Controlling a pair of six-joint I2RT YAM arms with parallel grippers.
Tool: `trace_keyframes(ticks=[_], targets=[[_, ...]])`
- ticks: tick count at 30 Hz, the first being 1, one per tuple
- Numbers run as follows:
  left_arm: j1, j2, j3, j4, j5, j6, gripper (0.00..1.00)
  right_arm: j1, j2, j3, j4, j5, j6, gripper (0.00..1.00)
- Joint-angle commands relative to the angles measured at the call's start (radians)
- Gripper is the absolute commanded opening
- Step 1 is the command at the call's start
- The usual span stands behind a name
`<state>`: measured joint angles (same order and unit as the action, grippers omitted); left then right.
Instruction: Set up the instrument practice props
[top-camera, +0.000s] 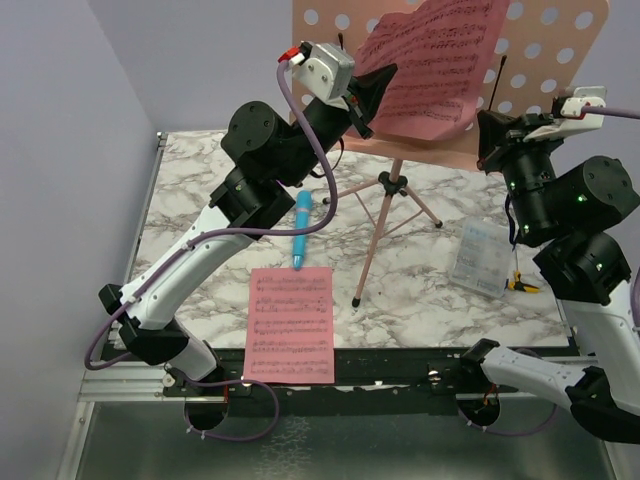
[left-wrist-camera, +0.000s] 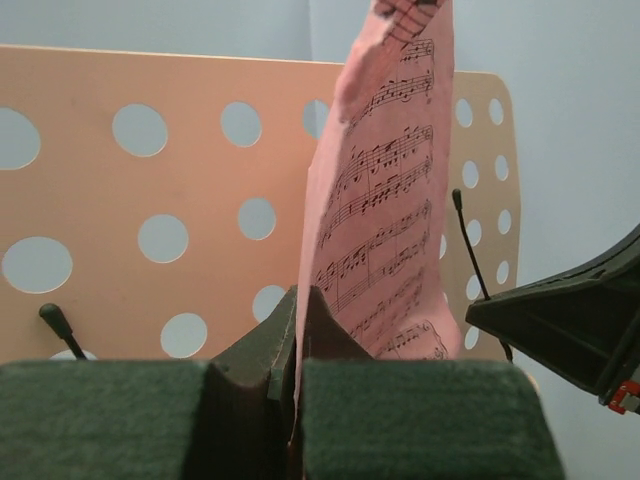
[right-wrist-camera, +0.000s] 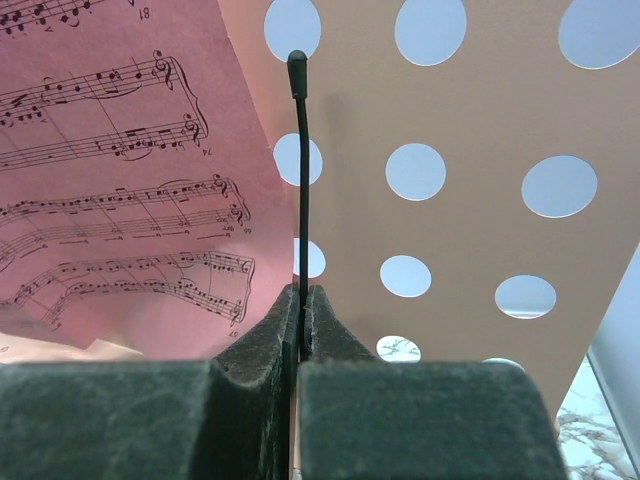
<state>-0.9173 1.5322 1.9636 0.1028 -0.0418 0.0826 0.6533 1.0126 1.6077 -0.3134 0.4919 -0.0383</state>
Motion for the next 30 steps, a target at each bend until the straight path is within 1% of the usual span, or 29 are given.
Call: trace_keyframes(ticks=[1, 10, 14, 19, 25, 30], targets=[[0.008, 0.015, 0.030, 0.007, 0.034, -0.019, 0.00, 0.004, -0.057, -0.047, 0.072, -0.045, -0.031, 0.01], [0.014, 0.044, 0.063, 0.011, 0.042, -0.033, 0.00, 0.003, -0.112, -0.115, 0.130, -0.159, -0.070, 0.01], [0.014, 0.053, 0.071, 0.008, 0.041, -0.017, 0.00, 0.003, -0.130, -0.133, 0.150, -0.177, -0.078, 0.01], [0.014, 0.054, 0.072, 0.010, 0.008, 0.002, 0.00, 0.003, -0.149, -0.159, 0.188, -0.196, -0.078, 0.01], [0.014, 0.066, 0.090, 0.028, 0.041, -0.017, 0.00, 0.003, -0.132, -0.143, 0.178, -0.249, -0.084, 0.01], [0.014, 0.077, 0.099, 0.051, 0.105, -0.038, 0.00, 0.004, -0.116, -0.120, 0.156, -0.273, -0.079, 0.01]])
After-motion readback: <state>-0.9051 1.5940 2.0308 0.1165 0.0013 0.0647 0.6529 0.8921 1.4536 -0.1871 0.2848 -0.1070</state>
